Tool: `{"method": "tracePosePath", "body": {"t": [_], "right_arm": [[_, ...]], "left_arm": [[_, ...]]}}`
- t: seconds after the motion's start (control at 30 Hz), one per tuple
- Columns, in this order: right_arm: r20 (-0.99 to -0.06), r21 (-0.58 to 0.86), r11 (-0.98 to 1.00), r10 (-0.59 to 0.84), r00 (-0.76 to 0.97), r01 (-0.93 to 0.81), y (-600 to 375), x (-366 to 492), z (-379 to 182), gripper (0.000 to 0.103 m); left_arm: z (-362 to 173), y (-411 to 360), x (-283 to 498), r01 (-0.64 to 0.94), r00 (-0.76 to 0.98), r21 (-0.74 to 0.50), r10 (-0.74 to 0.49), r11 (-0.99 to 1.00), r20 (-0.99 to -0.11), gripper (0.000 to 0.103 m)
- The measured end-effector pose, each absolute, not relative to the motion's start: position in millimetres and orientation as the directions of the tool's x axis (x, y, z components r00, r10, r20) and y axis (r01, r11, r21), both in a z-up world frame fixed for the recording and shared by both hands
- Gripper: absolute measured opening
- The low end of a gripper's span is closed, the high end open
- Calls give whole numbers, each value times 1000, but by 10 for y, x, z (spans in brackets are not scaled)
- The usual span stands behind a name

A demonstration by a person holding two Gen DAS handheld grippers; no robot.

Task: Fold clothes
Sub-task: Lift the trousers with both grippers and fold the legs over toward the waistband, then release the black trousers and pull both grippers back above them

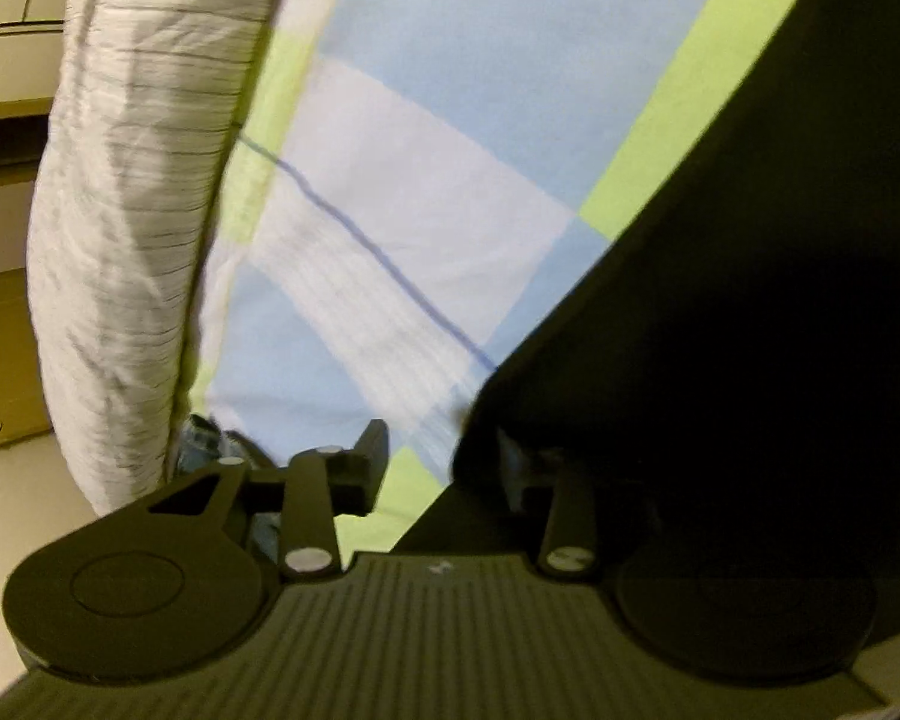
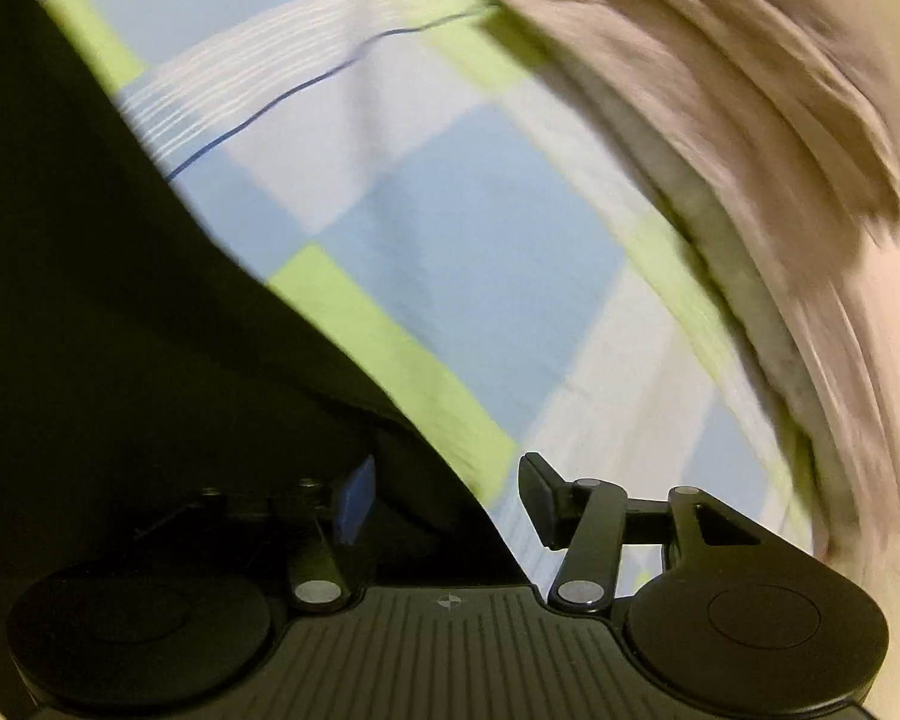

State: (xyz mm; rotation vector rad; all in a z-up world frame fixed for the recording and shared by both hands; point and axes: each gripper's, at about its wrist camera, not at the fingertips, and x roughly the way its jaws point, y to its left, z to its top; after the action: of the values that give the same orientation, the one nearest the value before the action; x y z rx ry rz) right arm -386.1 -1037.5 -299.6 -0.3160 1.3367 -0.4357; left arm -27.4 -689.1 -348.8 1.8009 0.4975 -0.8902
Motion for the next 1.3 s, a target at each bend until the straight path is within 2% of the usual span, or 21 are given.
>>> {"method": "tracePosePath", "body": {"t": [0.17,0.3,0.43,0.6,0.73,0.9,1.1,1.13,1.23,1.3], "right_arm": [[-870,-413,897,-439,225,156,-9929,-3897,-2827,52],[-872,-371,911,-409,268,180,-9572,-3926,-2691,52],[-881,-318,933,-357,309,169,-9130,-3924,-2647,52],[-897,-240,964,-266,354,116,-8487,-3889,-2688,52],[-904,-194,976,-216,370,96,-8004,-3813,-2691,52],[-908,-147,979,-190,374,141,-7425,-3532,-2614,52],[-901,-171,972,-221,374,163,-6600,-2943,-2560,52],[-900,-177,969,-231,370,173,-6468,-2841,-2568,52],[-914,-156,964,-223,338,215,-6152,-2485,-2693,52],[-926,-147,968,-207,315,203,-5931,-2239,-2772,52]], "left_arm": [[-3166,-6775,-189,687,653,634,-81,-355,-753,52],[-2981,-6493,-294,627,672,641,-108,-442,-732,53],[-2825,-6149,-249,569,732,697,-117,-436,-671,53],[-2632,-5645,-178,570,747,710,-100,-414,-658,54],[-2655,-5239,-319,581,708,692,-154,-429,-689,55],[-2925,-4826,-564,588,614,650,-257,-481,-746,55],[-3183,-4748,-287,777,432,532,-330,-337,-840,55],[-3201,-4763,-199,813,392,491,-330,-312,-859,51],[-3170,-4785,35,887,273,370,-335,-275,-902,7],[-2990,-4749,212,904,227,327,-339,-276,-913,5]]}}
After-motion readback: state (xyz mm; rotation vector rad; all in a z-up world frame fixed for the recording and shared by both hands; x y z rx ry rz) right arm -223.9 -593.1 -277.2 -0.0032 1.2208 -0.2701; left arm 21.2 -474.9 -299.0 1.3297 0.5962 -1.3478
